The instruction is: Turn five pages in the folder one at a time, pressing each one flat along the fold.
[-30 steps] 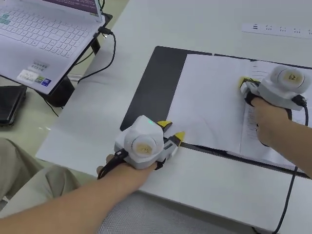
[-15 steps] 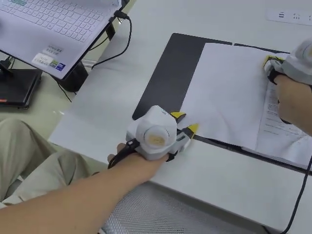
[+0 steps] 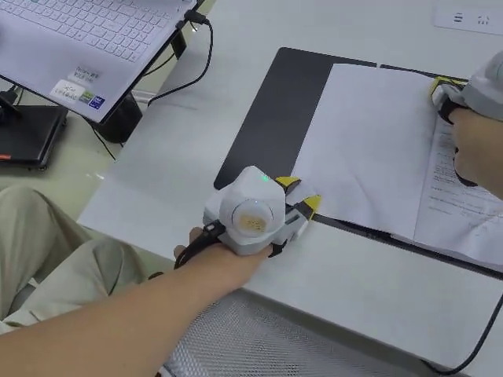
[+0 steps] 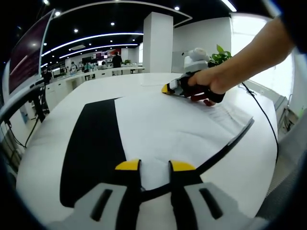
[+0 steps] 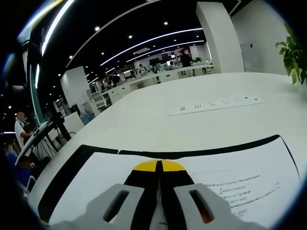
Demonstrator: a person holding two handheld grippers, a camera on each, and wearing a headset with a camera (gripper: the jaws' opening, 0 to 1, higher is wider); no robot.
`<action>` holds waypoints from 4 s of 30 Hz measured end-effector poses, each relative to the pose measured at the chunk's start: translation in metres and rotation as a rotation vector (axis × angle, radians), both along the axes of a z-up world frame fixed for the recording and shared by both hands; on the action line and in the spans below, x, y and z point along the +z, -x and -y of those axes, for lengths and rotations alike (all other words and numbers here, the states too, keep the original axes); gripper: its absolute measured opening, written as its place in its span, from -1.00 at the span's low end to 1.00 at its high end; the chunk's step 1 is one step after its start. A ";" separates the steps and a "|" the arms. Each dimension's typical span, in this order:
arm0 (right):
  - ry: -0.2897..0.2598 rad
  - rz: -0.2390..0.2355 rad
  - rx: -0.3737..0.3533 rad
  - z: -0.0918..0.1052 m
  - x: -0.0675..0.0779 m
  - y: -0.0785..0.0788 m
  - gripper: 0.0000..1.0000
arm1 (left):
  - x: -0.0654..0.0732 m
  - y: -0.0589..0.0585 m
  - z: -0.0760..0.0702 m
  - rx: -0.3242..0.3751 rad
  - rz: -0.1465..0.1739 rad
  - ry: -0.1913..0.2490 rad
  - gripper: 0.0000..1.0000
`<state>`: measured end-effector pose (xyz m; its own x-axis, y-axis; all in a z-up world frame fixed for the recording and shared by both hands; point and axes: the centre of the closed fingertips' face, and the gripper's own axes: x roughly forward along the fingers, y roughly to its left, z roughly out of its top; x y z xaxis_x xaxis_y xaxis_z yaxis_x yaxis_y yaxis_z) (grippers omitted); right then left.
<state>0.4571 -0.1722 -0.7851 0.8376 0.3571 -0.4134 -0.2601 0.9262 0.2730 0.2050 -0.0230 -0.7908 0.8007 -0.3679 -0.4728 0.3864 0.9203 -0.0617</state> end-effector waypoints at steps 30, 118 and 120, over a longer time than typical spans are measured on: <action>-0.008 0.059 0.042 -0.007 0.014 0.109 -1.00 | 0.000 0.000 0.001 0.011 0.000 0.006 -0.59; -0.345 -0.256 -0.043 0.043 0.099 0.313 -1.00 | 0.009 0.006 0.000 0.191 -0.359 0.205 -0.66; -0.333 -0.233 -0.060 0.056 0.108 0.313 -1.00 | 0.017 0.017 0.003 0.192 -0.427 0.232 -0.69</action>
